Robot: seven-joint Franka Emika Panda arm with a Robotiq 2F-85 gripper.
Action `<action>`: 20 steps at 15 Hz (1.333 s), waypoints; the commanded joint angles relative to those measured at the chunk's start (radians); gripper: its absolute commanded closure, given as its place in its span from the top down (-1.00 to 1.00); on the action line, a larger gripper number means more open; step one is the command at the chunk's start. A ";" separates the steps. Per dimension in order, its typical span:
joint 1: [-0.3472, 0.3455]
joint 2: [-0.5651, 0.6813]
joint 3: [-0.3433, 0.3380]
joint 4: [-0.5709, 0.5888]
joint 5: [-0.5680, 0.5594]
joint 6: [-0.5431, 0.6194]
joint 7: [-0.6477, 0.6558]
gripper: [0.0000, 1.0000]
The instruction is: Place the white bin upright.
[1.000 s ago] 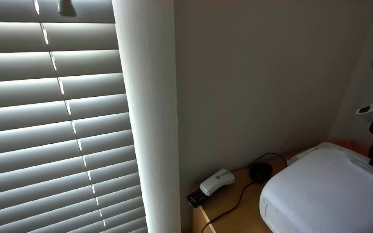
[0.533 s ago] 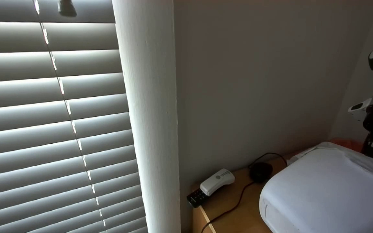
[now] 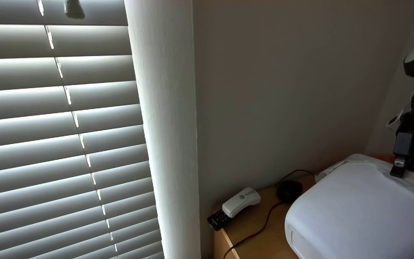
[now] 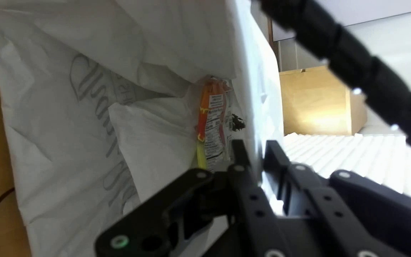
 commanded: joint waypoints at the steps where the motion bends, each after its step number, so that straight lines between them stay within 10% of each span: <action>1: 0.013 -0.031 0.000 0.001 -0.001 0.002 0.122 -1.00; 15: 0.231 -0.248 0.045 -0.026 -0.246 0.076 0.624 -0.96; 20: 0.229 -0.229 0.053 0.007 -0.223 0.053 0.605 -0.96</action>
